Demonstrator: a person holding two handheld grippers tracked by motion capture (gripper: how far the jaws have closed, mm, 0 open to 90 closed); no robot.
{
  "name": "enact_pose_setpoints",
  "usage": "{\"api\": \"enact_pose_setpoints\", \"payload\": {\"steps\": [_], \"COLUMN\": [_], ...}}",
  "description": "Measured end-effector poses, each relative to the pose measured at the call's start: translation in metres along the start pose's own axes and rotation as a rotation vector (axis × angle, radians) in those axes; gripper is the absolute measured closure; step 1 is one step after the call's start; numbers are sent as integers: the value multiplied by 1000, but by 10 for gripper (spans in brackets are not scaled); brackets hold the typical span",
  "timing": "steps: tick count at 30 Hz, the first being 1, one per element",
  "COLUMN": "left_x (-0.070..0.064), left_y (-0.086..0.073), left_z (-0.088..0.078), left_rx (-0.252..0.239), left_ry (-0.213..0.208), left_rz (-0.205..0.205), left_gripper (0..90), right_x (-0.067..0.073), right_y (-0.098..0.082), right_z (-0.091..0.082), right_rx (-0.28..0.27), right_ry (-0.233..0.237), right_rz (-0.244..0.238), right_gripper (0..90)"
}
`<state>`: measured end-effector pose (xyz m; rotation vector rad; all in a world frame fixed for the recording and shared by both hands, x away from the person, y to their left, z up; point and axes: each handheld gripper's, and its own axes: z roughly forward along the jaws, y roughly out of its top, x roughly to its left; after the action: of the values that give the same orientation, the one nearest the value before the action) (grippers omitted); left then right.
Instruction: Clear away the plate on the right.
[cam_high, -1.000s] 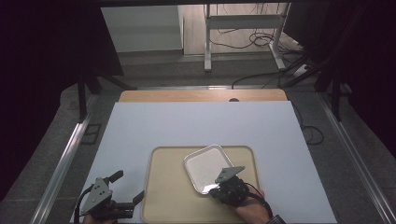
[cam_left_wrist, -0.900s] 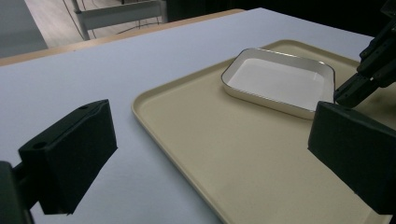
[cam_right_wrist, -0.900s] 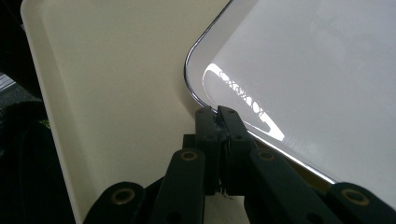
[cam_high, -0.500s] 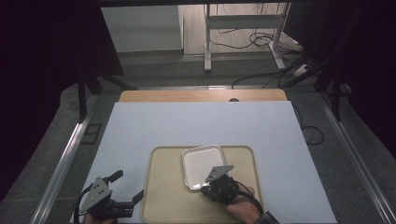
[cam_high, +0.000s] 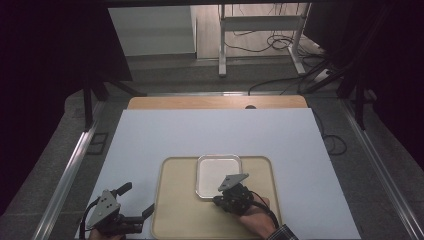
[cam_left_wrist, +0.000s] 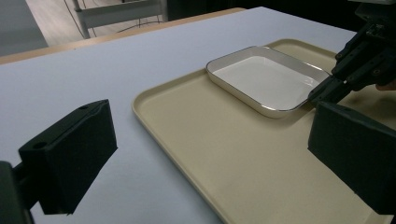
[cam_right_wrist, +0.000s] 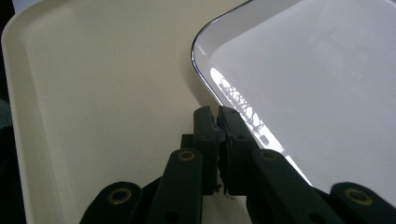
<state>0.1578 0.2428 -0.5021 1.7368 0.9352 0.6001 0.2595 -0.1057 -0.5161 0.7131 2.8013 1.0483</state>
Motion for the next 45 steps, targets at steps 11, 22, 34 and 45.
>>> {"api": "enact_pose_setpoints", "payload": {"steps": [11, 22, 34, 45], "left_x": [-2, -3, -4, -3], "left_y": [0, 1, 1, 1], "left_z": [1, 2, 2, 2], "left_rx": [7, 17, 21, 22], "left_ry": [2, -1, -1, -2], "left_rz": [18, 36, 39, 33], "left_gripper": [8, 13, 14, 14], "right_x": [5, 3, -9, -15], "right_y": [3, 3, 0, -4], "right_z": [-8, -23, -43, -56], "right_rx": [-31, -94, -147, -174], "right_ry": [15, 4, -47, -83], "right_rz": [13, 28, 62, 55], "right_gripper": [786, 662, 521, 403]}}
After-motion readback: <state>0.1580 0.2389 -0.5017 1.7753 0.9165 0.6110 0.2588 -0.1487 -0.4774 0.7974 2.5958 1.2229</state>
